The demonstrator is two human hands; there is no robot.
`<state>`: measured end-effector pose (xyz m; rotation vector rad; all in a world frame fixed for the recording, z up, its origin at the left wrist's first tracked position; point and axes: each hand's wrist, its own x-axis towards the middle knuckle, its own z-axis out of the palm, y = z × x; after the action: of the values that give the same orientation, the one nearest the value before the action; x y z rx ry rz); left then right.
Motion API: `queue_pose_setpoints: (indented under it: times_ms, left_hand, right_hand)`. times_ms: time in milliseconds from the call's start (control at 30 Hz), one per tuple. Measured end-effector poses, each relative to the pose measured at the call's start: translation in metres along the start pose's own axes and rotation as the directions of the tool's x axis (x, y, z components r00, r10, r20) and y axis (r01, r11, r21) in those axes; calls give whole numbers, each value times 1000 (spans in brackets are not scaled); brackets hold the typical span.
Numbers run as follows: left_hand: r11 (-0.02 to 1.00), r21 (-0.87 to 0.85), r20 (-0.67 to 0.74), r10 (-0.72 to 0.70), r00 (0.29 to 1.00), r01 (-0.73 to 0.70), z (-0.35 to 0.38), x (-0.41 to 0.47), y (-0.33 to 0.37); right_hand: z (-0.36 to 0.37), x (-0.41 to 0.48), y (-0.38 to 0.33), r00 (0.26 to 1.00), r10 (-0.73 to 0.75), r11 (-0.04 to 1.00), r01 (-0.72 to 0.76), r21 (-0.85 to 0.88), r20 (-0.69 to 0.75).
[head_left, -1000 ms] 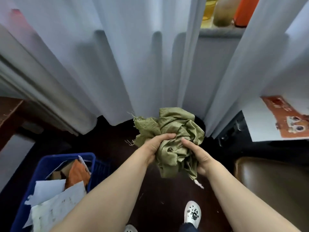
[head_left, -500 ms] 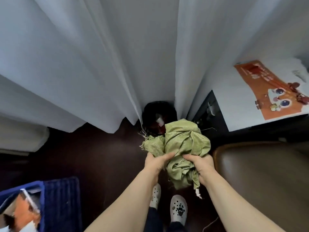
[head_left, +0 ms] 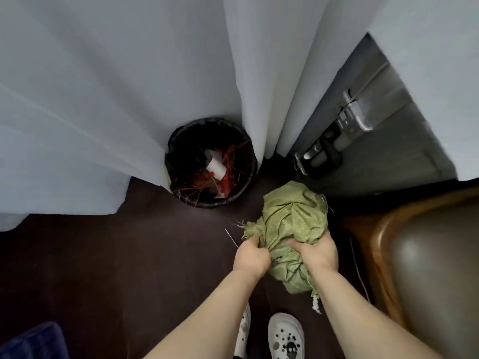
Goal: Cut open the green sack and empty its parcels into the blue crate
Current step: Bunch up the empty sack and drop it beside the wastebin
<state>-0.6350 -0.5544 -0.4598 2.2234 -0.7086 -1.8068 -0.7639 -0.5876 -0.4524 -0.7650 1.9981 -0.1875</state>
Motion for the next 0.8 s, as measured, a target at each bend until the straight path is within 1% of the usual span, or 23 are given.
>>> queue_pose_setpoints:
  times_ms: [133, 267, 367, 433, 533, 600, 633, 667, 733, 767, 800]
  left_hand:
    - [1000, 18, 76, -17, 997, 16, 10, 57, -17]
    - [999, 30, 59, 16, 998, -17, 13, 107, -22]
    - [999, 5, 63, 45, 997, -45, 16, 146, -22]
    - [997, 37, 62, 71, 996, -73, 22, 169, -23]
    - [994, 30, 100, 99, 990, -102, 26, 184, -24]
    - [992, 88, 128, 78, 989, -90, 25, 189, -25]
    - [989, 118, 126, 71, 990, -86, 24, 193, -27]
    - [985, 143, 111, 76, 991, -92, 23, 197, -30]
    - [981, 169, 94, 83, 992, -98, 20, 202, -35]
    - [979, 179, 95, 85, 992, -101, 19, 202, -38]
    - [978, 183, 88, 81, 993, -96, 17, 200, -42]
  right_hand:
    - [37, 55, 10, 997, -70, 989, 74, -125, 31]
    - [73, 106, 9, 985, -165, 966, 172, -192, 54]
    - [92, 141, 6, 974, -226, 949, 225, -221, 19]
    - [100, 159, 5, 963, -271, 924, 259, -282, -4]
    - [110, 179, 8, 906, -421, 835, 367, -411, -45]
    - [122, 190, 13, 859, -510, 744, 417, -522, -40]
    - [128, 196, 16, 858, -514, 695, 412, -589, -5]
    - [133, 201, 19, 876, -480, 642, 389, -660, 49]
    - [138, 208, 19, 925, -350, 532, 327, -781, 149]
    - [137, 209, 17, 938, -300, 500, 309, -809, 173]
    - [136, 208, 15, 943, -279, 501, 305, -810, 183]
